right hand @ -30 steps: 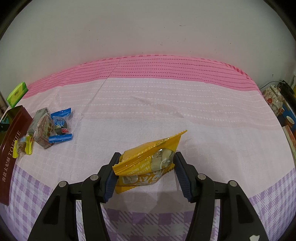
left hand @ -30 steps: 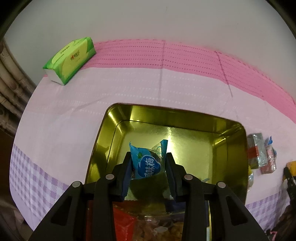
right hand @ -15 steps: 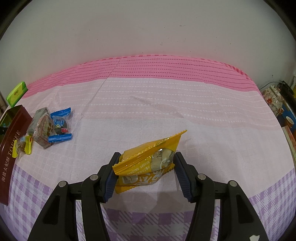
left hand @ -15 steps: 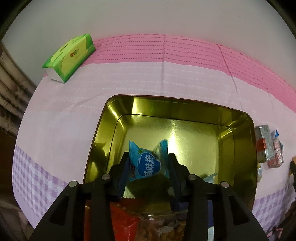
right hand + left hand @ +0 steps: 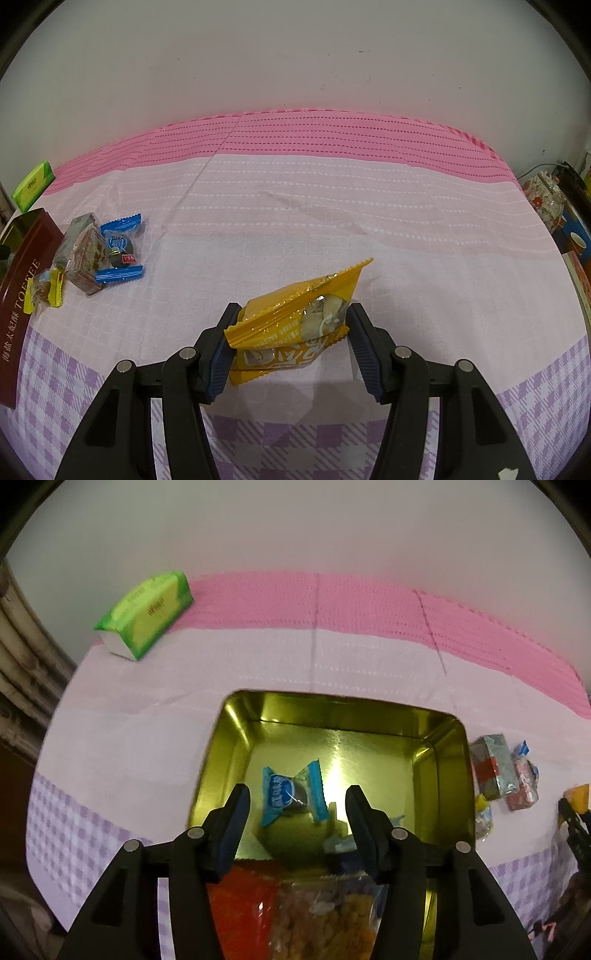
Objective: Organize snacks
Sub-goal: 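Carry the yellow bag into the tin with the right gripper and release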
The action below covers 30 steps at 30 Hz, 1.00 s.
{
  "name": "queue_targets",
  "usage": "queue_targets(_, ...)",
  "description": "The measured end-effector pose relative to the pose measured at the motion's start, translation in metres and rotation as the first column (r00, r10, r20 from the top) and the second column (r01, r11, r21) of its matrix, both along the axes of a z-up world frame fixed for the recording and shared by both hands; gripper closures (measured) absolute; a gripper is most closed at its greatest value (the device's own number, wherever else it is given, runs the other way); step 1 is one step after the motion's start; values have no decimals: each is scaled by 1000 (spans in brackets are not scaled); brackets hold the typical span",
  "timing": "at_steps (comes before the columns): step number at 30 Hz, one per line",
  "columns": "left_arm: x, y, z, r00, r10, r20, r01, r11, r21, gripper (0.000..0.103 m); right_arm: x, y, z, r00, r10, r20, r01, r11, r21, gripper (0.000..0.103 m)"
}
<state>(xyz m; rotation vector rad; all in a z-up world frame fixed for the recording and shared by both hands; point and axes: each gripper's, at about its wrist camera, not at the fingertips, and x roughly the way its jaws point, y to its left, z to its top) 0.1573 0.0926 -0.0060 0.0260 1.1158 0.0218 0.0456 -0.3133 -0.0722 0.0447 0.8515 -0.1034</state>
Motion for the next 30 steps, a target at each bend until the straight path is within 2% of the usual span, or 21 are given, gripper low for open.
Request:
queue_targets(4,-19,5,14,998,22,63,-24,999,24,39,1,-1,0,1000,0,0,0,1000,-1,48)
queue_targets(13,-63,24,30,986,45,161,-61,994,93,37,0,-1,1,1000,4,1,-4,1000,-9,49)
queue_targets(20,-87,39,32,981,67,180,-88,990,110,37,-1,0,1,1000,-21,4,21,1000,-8,50)
queue_targets(30,-106,63,25,977,123,175,-140,987,85,36,1,12,6,999,-46,-12,45,998,-46,54)
